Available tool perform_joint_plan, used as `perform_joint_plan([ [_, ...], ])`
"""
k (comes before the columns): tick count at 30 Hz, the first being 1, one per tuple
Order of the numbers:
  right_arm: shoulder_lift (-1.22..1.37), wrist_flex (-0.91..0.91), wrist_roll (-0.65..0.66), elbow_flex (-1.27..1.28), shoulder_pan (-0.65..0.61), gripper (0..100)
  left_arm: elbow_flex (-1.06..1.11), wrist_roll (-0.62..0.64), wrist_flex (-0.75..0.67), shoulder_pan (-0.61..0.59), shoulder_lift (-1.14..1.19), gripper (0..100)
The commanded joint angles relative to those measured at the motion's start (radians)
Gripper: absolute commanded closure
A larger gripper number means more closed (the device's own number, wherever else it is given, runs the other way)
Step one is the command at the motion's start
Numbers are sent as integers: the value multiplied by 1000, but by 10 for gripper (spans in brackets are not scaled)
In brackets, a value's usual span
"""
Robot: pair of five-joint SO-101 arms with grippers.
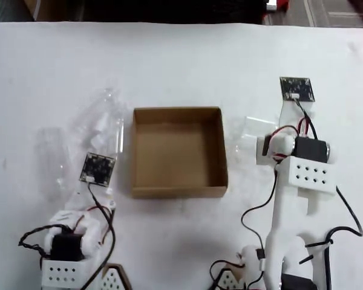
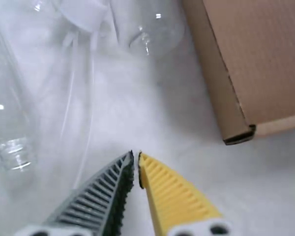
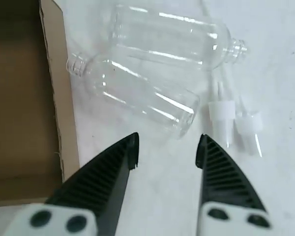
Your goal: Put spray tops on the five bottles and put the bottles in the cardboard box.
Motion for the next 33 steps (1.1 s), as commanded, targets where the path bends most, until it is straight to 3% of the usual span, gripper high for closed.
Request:
perform_joint_plan([
  [1, -5, -125, 9, -38, 8, 824, 2, 5, -18, -4, -7, 976],
  [9, -24, 5, -115, -173, -5, 826, 2, 5, -18, -4, -7, 976],
  [16, -25, 87, -115, -318, -10, 826, 2, 5, -18, -4, -7, 976],
  [29, -15, 88, -129, -321, -4, 826, 2, 5, -18, -4, -7, 976],
  [33, -25, 90, -279, -324, -2, 826, 2, 6, -20, -4, -7, 976],
])
